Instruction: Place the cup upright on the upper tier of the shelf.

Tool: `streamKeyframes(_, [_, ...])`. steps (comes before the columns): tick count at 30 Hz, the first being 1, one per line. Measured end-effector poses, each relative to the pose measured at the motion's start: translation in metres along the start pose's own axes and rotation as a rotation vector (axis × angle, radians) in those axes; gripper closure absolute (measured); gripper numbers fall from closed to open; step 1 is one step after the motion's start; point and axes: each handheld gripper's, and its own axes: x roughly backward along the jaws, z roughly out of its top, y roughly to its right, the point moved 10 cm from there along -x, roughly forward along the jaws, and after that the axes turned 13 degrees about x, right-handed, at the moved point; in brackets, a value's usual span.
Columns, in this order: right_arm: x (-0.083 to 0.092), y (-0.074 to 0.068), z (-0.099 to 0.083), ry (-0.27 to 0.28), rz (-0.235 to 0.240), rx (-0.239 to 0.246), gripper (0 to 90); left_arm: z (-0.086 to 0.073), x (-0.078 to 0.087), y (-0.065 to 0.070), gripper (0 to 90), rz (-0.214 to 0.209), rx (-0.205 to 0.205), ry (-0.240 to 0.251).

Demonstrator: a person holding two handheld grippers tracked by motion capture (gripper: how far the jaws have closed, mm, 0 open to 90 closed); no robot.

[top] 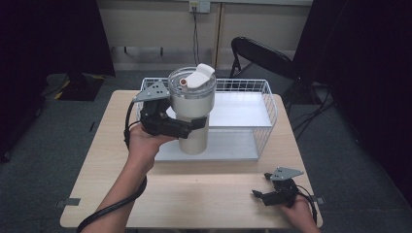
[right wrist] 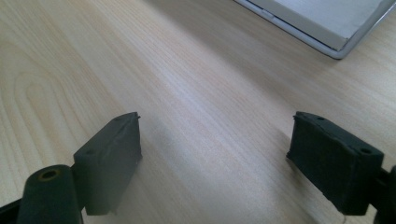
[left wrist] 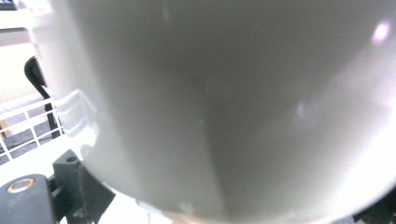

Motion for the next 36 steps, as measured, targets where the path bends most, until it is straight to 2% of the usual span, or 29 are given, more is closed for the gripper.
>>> streamKeyframes(8, [0.0, 0.0, 0.0, 0.0, -0.001, 0.001, 16.1, 0.009, -0.002, 0.0, 8.0, 0.006, -0.008, 0.001])
streamKeyframes(20, [0.0, 0.0, 0.0, 0.0, 0.001, 0.0, 16.0, 0.026, -0.006, -0.002, 8.0, 0.026, 0.001, 0.035])
streamKeyframes(36, [0.0, 0.0, 0.0, -0.001, 0.001, 0.0, 16.0, 0.045, -0.018, -0.007, 7.9, 0.048, -0.007, 0.042])
